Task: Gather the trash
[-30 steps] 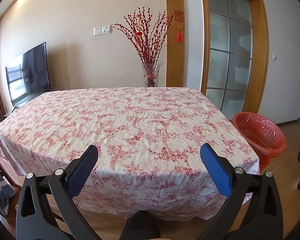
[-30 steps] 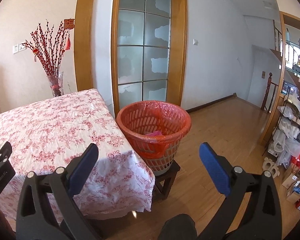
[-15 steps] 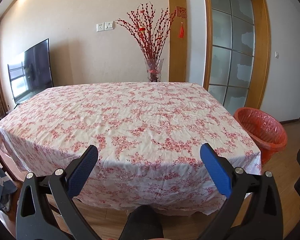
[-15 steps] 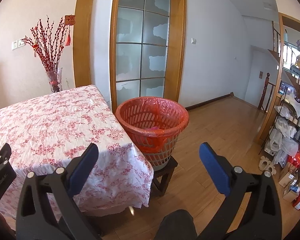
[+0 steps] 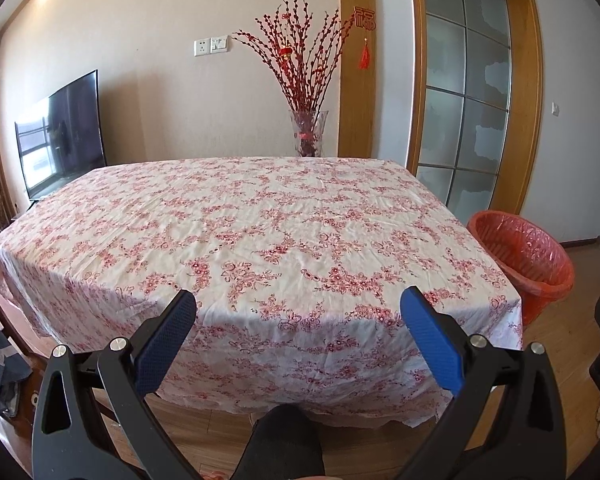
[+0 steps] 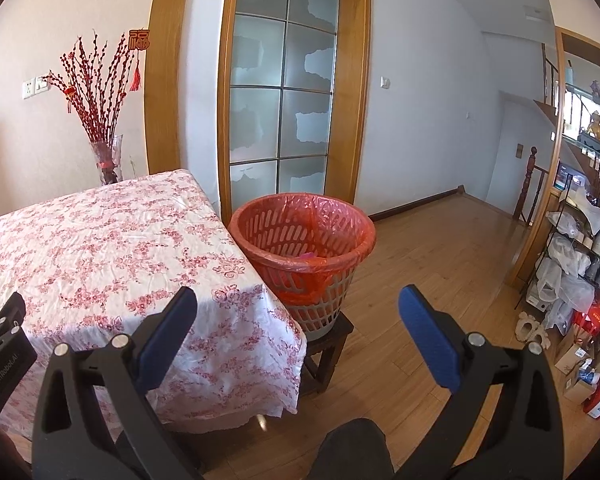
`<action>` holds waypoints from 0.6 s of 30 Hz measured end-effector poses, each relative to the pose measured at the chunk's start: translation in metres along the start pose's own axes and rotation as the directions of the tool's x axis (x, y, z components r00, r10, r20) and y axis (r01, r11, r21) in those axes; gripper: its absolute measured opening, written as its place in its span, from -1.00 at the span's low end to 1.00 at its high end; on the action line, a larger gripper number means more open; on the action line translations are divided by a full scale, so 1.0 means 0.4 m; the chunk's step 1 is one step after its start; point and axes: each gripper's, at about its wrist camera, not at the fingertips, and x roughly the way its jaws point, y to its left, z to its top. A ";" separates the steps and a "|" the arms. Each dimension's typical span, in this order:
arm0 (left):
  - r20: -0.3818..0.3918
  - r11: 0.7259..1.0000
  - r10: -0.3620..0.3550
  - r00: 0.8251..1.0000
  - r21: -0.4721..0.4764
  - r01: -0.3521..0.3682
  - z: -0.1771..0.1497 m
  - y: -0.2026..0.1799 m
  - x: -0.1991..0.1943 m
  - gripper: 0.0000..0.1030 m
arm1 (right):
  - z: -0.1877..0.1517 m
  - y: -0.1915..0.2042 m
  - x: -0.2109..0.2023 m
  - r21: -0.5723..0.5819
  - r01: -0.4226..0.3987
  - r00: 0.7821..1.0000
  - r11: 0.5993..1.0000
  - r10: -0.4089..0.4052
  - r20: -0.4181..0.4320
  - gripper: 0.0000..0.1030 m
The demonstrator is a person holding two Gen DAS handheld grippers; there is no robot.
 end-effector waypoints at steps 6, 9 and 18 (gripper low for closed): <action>0.016 1.000 -0.023 1.000 -0.007 0.024 0.002 0.001 -0.008 0.95 | 0.002 0.001 -0.006 0.000 -0.004 1.000 1.000 0.004 0.008 0.92; 0.025 0.999 -0.040 0.999 -0.012 0.040 0.003 0.002 -0.014 0.95 | 0.002 0.002 -0.005 0.002 -0.002 1.000 1.000 0.002 0.007 0.92; 0.046 0.998 -0.065 0.997 -0.013 0.066 0.005 -0.003 -0.027 0.95 | 0.001 0.003 -0.004 0.004 0.000 1.000 1.000 0.000 0.005 0.92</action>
